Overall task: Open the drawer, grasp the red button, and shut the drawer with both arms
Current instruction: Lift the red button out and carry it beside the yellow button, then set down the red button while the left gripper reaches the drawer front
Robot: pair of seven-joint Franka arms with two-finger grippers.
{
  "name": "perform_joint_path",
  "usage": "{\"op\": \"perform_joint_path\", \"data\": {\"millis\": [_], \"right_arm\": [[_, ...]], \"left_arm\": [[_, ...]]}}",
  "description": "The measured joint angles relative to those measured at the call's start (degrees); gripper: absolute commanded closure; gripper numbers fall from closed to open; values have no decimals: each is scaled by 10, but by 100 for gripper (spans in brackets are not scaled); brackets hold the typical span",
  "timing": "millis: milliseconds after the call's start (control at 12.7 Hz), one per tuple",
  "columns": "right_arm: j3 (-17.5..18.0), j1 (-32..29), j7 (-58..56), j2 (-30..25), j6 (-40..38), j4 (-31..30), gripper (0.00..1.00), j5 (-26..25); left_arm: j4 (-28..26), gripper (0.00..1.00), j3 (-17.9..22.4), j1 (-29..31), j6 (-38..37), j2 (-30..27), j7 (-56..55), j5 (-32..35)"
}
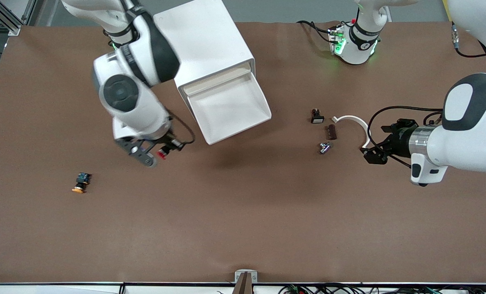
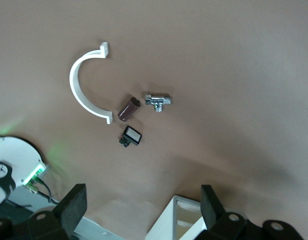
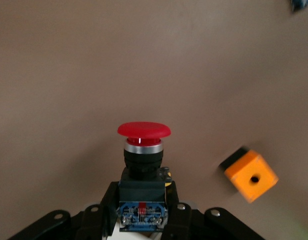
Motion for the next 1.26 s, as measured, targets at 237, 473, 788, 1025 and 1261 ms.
{"op": "perform_joint_path", "data": {"millis": [237, 473, 788, 1025, 1261], "right_arm": [[-1, -82, -172, 2, 89, -72, 100, -4], [-1, -129, -277, 4, 195, -150, 100, -31], [-1, -197, -414, 11, 267, -199, 100, -40], [0, -229, -451, 30, 310, -223, 100, -40], [2, -237, -457, 59, 352, -241, 100, -40]], "left_arm": [[-19, 0, -24, -6, 41, 0, 41, 17], [-44, 0, -59, -50, 108, 0, 50, 94], [-113, 0, -65, -90, 232, 1, 107, 115], [-163, 0, -91, -88, 317, 1, 122, 115], [-202, 0, -118, -94, 392, 1, 122, 115]]}}
